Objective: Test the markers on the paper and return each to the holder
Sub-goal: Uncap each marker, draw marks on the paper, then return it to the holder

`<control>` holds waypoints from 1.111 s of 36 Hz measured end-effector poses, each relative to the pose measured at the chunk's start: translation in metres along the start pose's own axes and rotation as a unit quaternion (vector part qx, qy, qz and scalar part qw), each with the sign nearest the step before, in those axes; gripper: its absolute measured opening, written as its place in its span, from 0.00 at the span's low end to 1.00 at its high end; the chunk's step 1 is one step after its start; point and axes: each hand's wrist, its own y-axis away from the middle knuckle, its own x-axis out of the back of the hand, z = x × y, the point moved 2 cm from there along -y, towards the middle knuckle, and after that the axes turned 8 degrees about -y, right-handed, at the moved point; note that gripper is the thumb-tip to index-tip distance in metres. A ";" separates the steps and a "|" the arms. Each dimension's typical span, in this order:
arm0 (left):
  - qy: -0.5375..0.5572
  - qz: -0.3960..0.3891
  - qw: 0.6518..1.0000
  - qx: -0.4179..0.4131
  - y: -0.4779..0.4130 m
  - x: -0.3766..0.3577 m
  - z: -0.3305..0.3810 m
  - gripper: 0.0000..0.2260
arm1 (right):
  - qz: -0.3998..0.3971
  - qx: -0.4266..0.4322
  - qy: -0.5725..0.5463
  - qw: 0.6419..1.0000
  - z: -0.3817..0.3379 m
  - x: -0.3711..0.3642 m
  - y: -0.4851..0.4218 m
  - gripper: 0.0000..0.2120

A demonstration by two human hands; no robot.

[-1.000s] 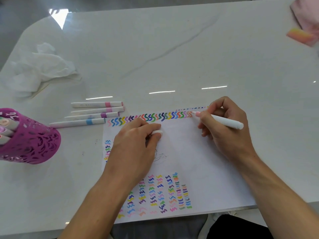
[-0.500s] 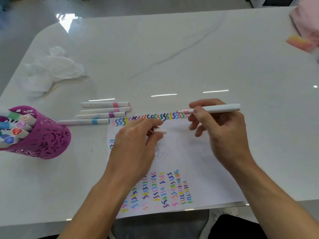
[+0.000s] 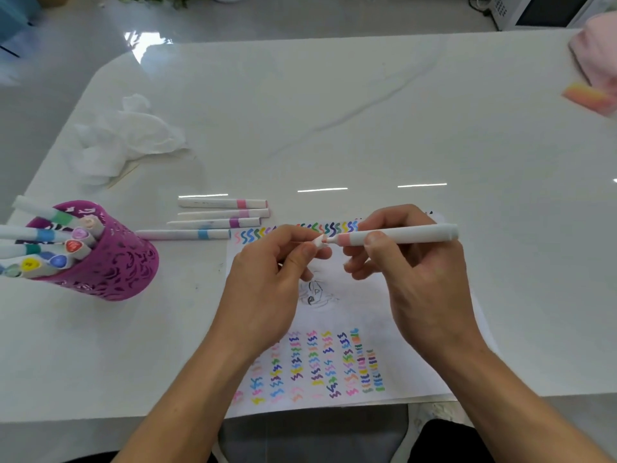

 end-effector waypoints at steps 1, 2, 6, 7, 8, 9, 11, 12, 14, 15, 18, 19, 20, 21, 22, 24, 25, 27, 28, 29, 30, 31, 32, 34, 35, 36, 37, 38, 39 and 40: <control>-0.006 -0.003 1.000 -0.003 0.000 0.000 0.000 0.07 | 0.001 -0.004 0.001 1.000 0.001 -0.001 0.000 0.10; -0.013 -0.004 1.000 -0.008 0.001 0.000 0.000 0.07 | 0.001 -0.008 0.003 1.000 0.001 -0.002 0.001 0.10; -0.018 -0.014 1.000 -0.012 0.003 0.000 -0.002 0.08 | 0.002 -0.028 0.008 1.000 0.005 -0.003 0.003 0.12; -0.013 -0.019 1.000 -0.009 0.003 0.000 -0.003 0.08 | 0.003 -0.034 0.003 0.999 0.006 -0.002 0.004 0.13; -0.008 -0.024 1.000 -0.006 0.003 0.000 -0.004 0.09 | 0.003 -0.039 0.001 0.999 0.007 -0.002 0.005 0.13; -0.006 -0.028 1.000 -0.003 0.004 0.000 -0.006 0.09 | 0.002 -0.040 0.002 0.999 0.008 -0.002 0.005 0.13; -0.003 -0.037 0.999 0.001 0.004 0.000 -0.007 0.09 | 0.004 -0.039 0.008 0.999 0.008 -0.003 0.007 0.13; -0.001 -0.041 0.999 0.002 0.005 -0.001 -0.007 0.10 | 0.008 -0.037 0.012 0.999 0.008 -0.003 0.008 0.12; -0.001 -0.050 0.999 0.005 0.006 -0.001 -0.007 0.11 | 0.016 -0.033 0.019 0.999 0.009 -0.003 0.009 0.11; -0.001 -0.054 0.999 0.007 0.007 -0.002 -0.007 0.11 | 0.020 -0.031 0.023 0.999 0.009 -0.003 0.010 0.11; -0.011 -0.064 0.998 0.013 0.007 -0.003 -0.008 0.11 | 0.026 -0.030 0.037 0.999 0.010 -0.003 0.014 0.10; -0.017 -0.068 0.997 0.014 0.007 -0.003 -0.008 0.11 | 0.027 -0.031 0.045 0.998 0.010 -0.003 0.015 0.10; -0.022 -0.071 0.997 0.016 0.007 -0.003 -0.008 0.11 | 0.027 -0.031 0.050 0.998 0.011 -0.003 0.016 0.10; -0.025 -0.074 0.997 0.020 0.007 -0.002 -0.008 0.11 | 0.028 -0.031 0.053 0.998 0.011 -0.003 0.017 0.10; -0.028 -0.076 0.996 0.024 0.007 -0.002 -0.008 0.11 | 0.028 -0.032 0.054 0.998 0.012 -0.002 0.017 0.09; -0.032 -0.083 0.995 0.034 0.007 -0.002 -0.009 0.11 | 0.030 -0.034 0.051 0.998 0.012 0.000 0.017 0.09; -0.033 -0.085 0.995 0.040 0.007 -0.003 -0.010 0.11 | 0.030 -0.034 0.048 0.998 0.013 0.001 0.017 0.09; -0.031 -0.082 0.995 0.052 0.006 -0.003 -0.010 0.11 | 0.035 -0.034 0.044 0.998 0.013 0.003 0.016 0.08; -0.029 -0.078 0.995 0.054 0.006 -0.003 -0.010 0.11 | 0.038 -0.033 0.042 0.998 0.013 0.004 0.016 0.07; -0.028 -0.075 0.995 0.053 0.006 -0.002 -0.010 0.11 | 0.038 -0.032 0.041 0.998 0.013 0.006 0.015 0.06; -0.027 -0.075 0.996 0.051 0.005 -0.002 -0.009 0.11 | 0.036 -0.034 0.042 0.998 0.014 0.006 0.015 0.05; -0.028 -0.076 0.996 0.048 0.005 -0.003 -0.009 0.11 | 0.030 -0.038 0.044 0.998 0.014 0.007 0.014 0.04; -0.028 -0.078 0.996 0.044 0.005 -0.003 -0.008 0.11 | 0.023 -0.042 0.045 0.998 0.015 0.007 0.014 0.04; -0.028 -0.086 0.995 0.033 0.006 -0.003 -0.006 0.11 | 0.012 -0.052 0.041 0.998 0.017 0.006 0.015 0.04; -0.029 -0.092 0.995 0.028 0.006 -0.004 -0.005 0.11 | 0.008 -0.055 0.040 0.998 0.018 0.006 0.015 0.04; -0.030 -0.097 0.995 0.023 0.007 -0.004 -0.005 0.11 | 0.004 -0.058 0.040 0.997 0.019 0.006 0.016 0.04; -0.029 -0.100 0.994 0.019 0.007 -0.005 -0.004 0.11 | 0.000 -0.060 0.040 0.997 0.020 0.006 0.016 0.04; -0.026 -0.101 0.994 0.018 0.007 -0.005 -0.004 0.11 | -0.004 -0.062 0.039 0.997 0.021 0.006 0.016 0.04; -0.020 -0.101 0.995 0.018 0.007 -0.004 -0.004 0.11 | -0.007 -0.064 0.036 0.997 0.022 0.006 0.015 0.03; -0.010 -0.100 0.995 0.020 0.006 -0.004 -0.004 0.11 | -0.011 -0.065 0.032 0.997 0.023 0.007 0.014 0.03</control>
